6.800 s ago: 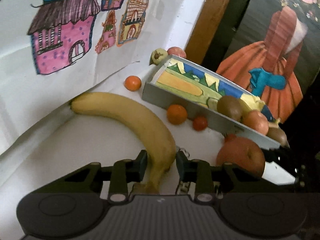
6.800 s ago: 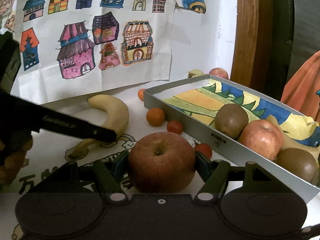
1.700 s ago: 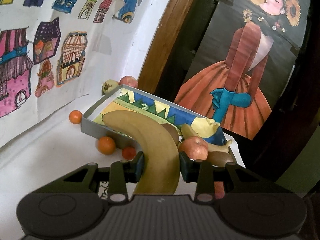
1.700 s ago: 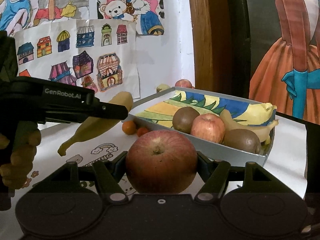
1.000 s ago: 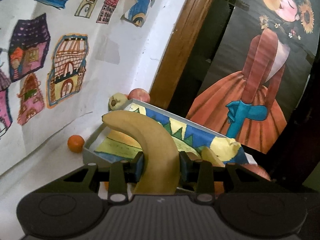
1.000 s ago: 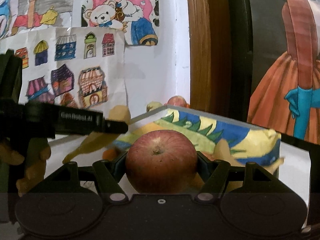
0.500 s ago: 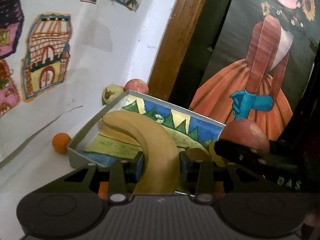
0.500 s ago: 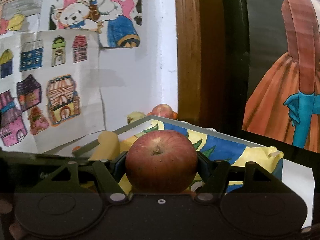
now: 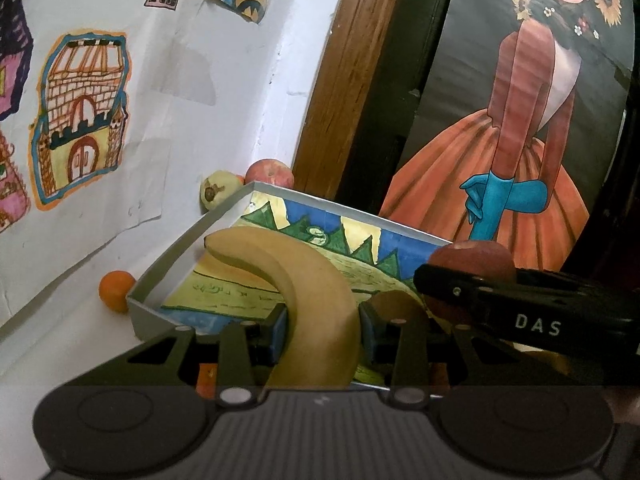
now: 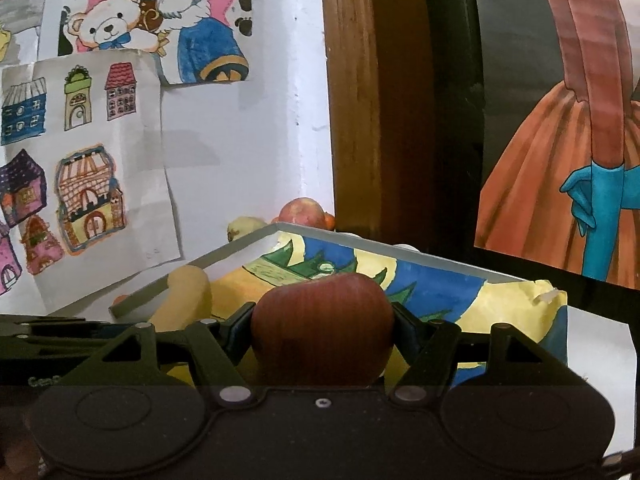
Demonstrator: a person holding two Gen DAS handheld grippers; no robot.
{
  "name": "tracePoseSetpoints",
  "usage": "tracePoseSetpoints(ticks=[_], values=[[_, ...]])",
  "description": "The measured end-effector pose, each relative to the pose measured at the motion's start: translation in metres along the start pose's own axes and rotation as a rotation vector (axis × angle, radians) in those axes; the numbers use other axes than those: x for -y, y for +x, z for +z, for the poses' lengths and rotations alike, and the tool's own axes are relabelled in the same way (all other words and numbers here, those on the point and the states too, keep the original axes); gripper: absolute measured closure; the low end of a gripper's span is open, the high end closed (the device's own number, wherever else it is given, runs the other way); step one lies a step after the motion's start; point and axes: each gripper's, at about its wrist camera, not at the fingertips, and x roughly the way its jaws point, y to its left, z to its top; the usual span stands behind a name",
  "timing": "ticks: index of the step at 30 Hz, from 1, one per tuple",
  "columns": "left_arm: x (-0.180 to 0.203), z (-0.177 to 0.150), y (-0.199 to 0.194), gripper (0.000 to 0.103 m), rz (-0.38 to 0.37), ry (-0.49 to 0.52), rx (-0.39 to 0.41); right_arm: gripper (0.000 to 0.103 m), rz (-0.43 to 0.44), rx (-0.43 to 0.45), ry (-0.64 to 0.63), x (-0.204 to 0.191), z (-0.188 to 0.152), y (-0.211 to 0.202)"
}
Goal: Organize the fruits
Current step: 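Lower the banana into the tray with the left tool while the right tool lowers the apple beside it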
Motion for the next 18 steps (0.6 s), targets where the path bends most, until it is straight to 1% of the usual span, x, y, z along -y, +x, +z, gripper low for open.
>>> tracePoseSetpoints(ticks=[10, 16, 18], values=[[0.002, 0.000, 0.002, 0.060, 0.019, 0.022, 0.007, 0.032, 0.004, 0.005, 0.019, 0.002, -0.001, 0.003], [0.010, 0.001, -0.003, 0.061, 0.020, 0.096, 0.057, 0.032, 0.006, -0.005, 0.038, 0.006, -0.001, 0.006], [0.012, 0.001, -0.003, 0.061, 0.019, 0.106, 0.056, 0.032, 0.005, -0.009, 0.044, 0.007, 0.000, 0.006]])
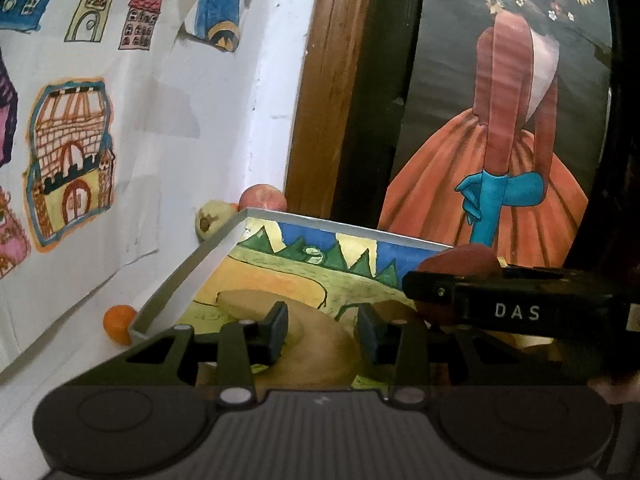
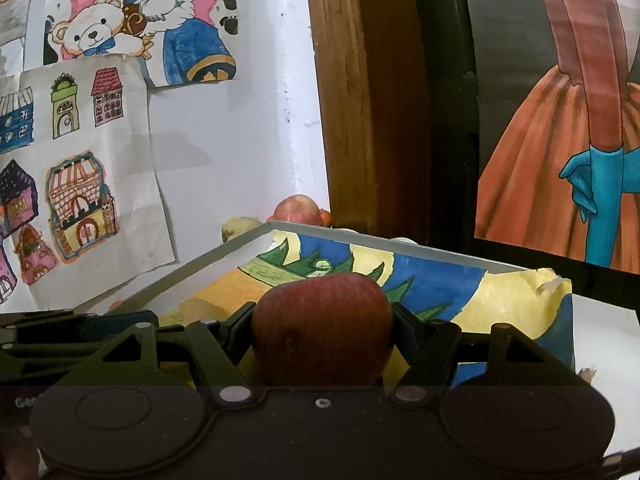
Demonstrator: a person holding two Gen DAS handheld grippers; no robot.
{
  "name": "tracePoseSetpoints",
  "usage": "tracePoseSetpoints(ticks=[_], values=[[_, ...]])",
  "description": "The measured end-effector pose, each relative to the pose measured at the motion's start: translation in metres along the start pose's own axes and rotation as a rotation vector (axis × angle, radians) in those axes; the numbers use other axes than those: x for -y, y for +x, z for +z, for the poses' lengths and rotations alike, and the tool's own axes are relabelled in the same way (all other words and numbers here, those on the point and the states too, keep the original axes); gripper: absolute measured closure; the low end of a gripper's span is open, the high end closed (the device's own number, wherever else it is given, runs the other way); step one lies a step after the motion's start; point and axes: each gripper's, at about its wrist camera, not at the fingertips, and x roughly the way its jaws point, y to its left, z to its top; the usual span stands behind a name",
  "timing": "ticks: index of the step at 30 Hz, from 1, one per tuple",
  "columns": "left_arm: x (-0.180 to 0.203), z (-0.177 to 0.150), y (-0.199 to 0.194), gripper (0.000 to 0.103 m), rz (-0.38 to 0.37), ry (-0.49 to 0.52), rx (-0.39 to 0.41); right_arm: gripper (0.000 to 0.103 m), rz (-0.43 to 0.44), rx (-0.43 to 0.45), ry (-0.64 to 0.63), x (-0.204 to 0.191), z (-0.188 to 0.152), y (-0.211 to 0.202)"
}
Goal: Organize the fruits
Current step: 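Lower the banana into the tray with the left tool while the right tool lowers the apple beside it, then open both tools and withdraw them up and back from the tray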
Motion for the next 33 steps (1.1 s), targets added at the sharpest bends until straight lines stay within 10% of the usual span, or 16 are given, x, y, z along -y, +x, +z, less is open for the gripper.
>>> tracePoseSetpoints(ticks=[18, 33], values=[[-0.009, 0.003, -0.047, 0.003, 0.055, -0.080, 0.057, 0.007, -0.062, 0.149, -0.035, -0.006, 0.008, -0.068], [-0.016, -0.012, -0.154, 0.000, 0.126, -0.093, 0.129, 0.001, -0.078, 0.231, -0.021, -0.038, -0.022, -0.171]])
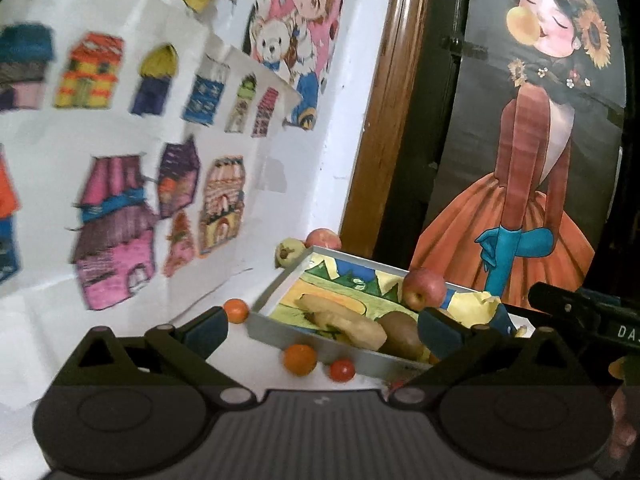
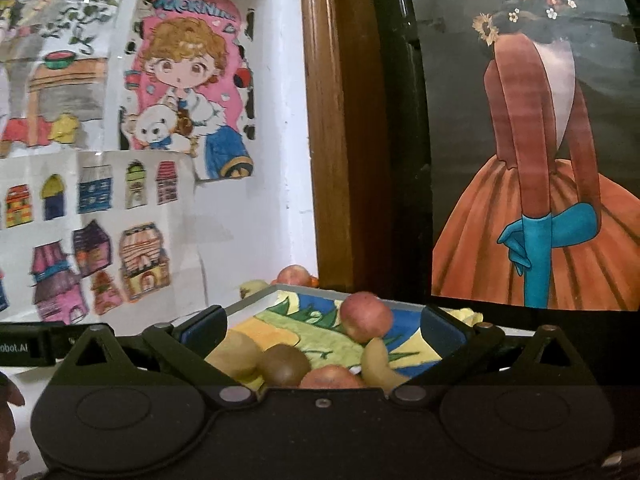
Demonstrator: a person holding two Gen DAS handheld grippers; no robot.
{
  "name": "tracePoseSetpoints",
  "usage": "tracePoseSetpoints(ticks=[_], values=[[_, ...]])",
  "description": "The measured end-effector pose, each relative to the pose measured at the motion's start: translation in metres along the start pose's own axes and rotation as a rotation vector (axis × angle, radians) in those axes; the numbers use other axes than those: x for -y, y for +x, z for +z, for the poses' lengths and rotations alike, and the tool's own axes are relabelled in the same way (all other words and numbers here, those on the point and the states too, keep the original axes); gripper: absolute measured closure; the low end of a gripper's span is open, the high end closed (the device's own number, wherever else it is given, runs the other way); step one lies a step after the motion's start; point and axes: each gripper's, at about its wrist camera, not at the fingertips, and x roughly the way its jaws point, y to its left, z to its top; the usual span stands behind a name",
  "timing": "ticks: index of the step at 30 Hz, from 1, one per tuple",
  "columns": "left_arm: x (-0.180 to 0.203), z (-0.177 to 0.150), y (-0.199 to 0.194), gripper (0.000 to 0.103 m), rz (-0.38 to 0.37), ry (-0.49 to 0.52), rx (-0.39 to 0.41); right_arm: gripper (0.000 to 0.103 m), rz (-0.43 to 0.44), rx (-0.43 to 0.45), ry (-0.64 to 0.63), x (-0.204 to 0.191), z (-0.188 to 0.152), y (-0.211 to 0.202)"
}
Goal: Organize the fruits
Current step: 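Open both tools and withdraw them up and back from the tray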
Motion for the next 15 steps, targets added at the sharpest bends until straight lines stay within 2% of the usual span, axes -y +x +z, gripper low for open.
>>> tracePoseSetpoints(ticks=[8, 15], values=[[-0.008, -0.010, -0.052, 0.000, 0.018, 0.021, 0.008, 0.001, 0.021, -0.026, -0.028, -0.028, -0.013, -0.045], [-0.022, -0.020, -0.082, 0.000, 0.049, 0.054, -0.021, 0.001, 0.050, -0.096, -0.052, -0.059, -0.031, -0.067]])
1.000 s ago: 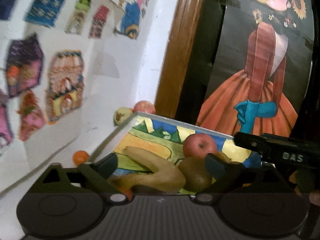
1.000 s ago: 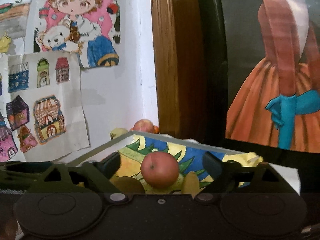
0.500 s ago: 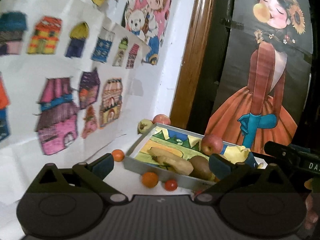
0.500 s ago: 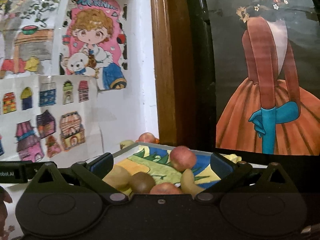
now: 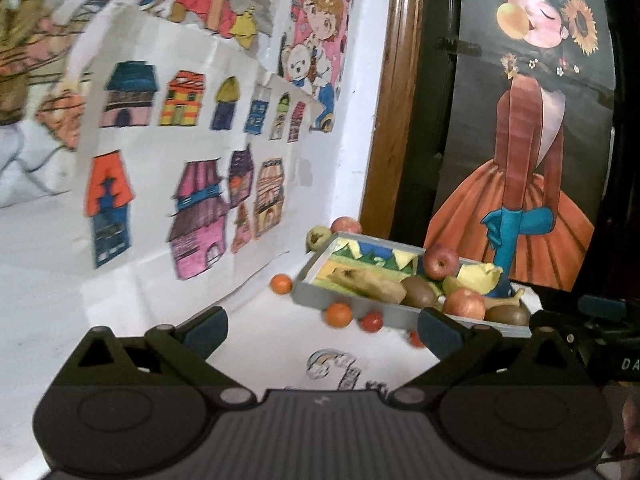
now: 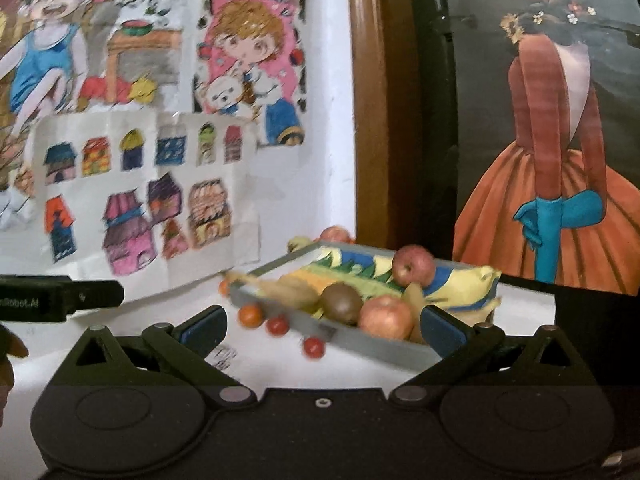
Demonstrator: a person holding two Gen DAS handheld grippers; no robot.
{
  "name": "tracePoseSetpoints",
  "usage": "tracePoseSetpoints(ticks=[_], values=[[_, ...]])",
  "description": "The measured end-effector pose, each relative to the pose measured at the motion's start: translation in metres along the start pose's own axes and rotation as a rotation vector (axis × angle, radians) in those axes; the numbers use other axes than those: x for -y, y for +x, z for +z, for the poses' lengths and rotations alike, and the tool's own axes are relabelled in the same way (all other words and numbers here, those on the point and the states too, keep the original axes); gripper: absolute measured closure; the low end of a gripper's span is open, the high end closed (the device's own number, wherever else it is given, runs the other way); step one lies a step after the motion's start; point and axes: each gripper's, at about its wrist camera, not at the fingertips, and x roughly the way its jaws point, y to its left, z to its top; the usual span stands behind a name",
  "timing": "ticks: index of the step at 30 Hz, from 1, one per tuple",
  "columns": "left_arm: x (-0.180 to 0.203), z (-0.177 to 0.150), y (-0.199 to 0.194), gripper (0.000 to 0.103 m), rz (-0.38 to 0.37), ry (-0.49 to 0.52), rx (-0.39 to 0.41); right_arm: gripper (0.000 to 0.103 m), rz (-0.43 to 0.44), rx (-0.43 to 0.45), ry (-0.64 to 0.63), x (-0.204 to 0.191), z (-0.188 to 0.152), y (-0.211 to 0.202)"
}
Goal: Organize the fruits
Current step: 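Open both tools and withdraw them up and back from the tray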
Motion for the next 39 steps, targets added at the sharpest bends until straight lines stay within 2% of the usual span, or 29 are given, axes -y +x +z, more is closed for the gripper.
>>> tracePoseSetpoints(ticks=[14, 22, 30, 33, 39], values=[[-0.041, -0.019, -0.030, 0.000, 0.040, -0.016, -0.031, 0.001, 0.023, -0.061, -0.054, -0.044, -0.012, -0.010], [-0.041, -0.015, -0.021, 0.000, 0.019, 0.012, -0.055, 0.001, 0.007, -0.085, -0.081, -0.050, -0.012, 0.000], [-0.034, 0.007, 0.003, 0.000, -0.007, 0.065, -0.078, 0.001, -0.016, -0.108, -0.109, -0.040, -0.006, 0.021], [-0.030, 0.023, 0.010, 0.000, -0.013, 0.114, -0.094, 0.001, 0.005, -0.124, -0.137, -0.029, 0.012, 0.030], [-0.030, 0.068, 0.000, 0.000, -0.012, 0.142, -0.012, 0.001, 0.039, -0.061, -0.122, -0.008, 0.062, 0.034]])
